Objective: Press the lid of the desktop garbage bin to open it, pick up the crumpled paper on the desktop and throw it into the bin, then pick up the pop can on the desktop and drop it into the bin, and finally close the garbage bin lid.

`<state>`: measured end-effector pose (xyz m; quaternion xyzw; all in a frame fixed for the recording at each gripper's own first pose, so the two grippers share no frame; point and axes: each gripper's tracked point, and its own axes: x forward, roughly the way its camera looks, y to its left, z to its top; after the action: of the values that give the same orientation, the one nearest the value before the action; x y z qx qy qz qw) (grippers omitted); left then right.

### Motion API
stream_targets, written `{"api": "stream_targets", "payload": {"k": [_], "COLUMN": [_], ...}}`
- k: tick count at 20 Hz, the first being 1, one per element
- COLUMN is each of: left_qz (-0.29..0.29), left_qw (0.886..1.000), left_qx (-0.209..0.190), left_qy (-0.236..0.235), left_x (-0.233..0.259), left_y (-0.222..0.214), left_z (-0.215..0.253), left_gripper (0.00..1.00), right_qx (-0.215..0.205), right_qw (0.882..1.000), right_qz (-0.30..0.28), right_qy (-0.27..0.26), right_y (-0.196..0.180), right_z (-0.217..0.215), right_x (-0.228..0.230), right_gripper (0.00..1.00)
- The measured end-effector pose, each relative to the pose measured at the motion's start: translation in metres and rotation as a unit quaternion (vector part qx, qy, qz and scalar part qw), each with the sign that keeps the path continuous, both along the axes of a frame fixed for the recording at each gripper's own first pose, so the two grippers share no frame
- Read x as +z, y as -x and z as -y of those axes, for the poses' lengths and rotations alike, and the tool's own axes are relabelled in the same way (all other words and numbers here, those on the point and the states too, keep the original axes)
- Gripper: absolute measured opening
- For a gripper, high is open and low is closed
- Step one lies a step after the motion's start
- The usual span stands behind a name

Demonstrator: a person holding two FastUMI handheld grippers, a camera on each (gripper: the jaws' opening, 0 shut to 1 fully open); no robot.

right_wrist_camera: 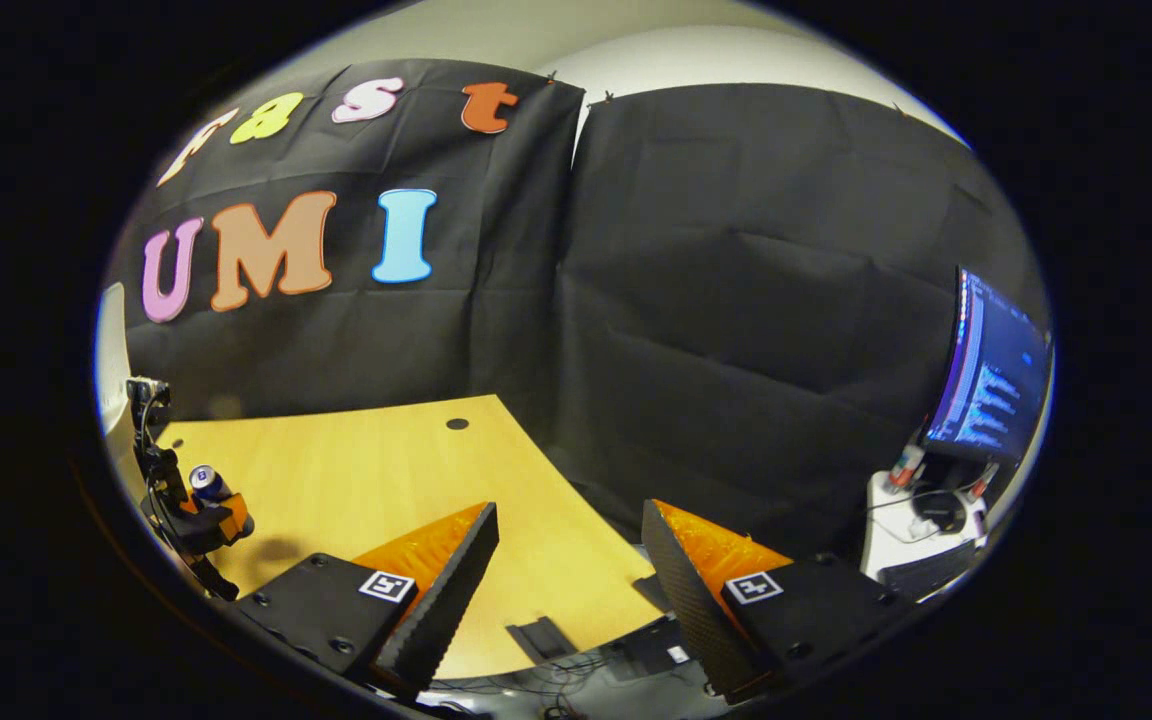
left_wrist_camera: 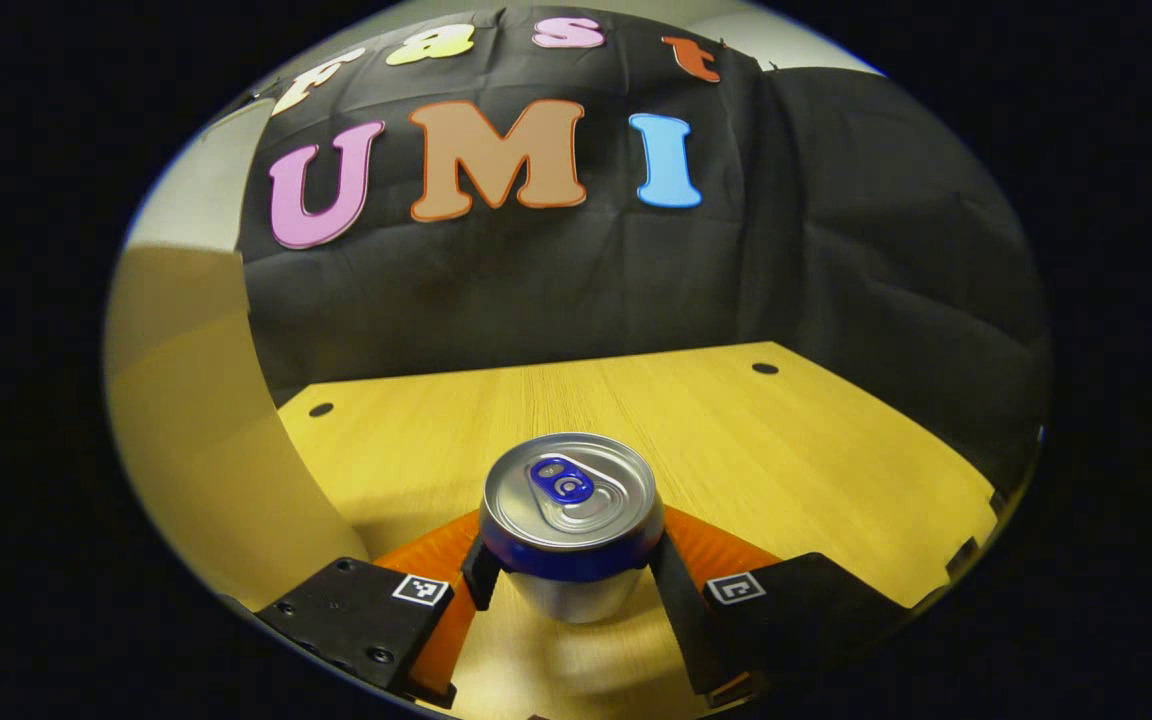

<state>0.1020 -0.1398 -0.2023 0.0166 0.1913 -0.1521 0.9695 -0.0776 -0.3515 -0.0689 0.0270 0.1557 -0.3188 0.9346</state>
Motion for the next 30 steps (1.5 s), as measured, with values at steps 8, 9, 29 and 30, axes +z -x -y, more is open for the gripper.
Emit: {"api": "stream_targets", "payload": {"k": [8, 9, 29, 30], "left_qz": [0.073, 0.078, 0.101, 0.102], "left_qw": [0.997, 0.997, 0.972, 0.971], "left_qx": [-0.013, -0.008, 0.212, 0.213], "left_qy": [0.020, 0.022, 0.016, 0.020], "left_x": [0.147, 0.161, 0.201, 0.202], "left_y": [-0.008, -0.008, 0.015, 0.017], "left_z": [-0.025, -0.035, -0.273, -0.274], "left_gripper": [0.78, 0.77, 0.92, 0.95], "right_qx": [0.046, 0.048, 0.049, 0.052], "right_qw": [0.997, 0.996, 0.994, 0.994], "right_qz": [0.011, 0.013, 0.036, 0.037], "right_qy": [-0.057, -0.070, -0.088, -0.086], "right_y": [-0.016, -0.017, 0.020, 0.020], "right_z": [-0.008, -0.010, -0.019, -0.022], "right_x": [-0.041, -0.049, -0.057, -0.055], "right_gripper": [0.97, 0.96, 0.96, 0.96]}}
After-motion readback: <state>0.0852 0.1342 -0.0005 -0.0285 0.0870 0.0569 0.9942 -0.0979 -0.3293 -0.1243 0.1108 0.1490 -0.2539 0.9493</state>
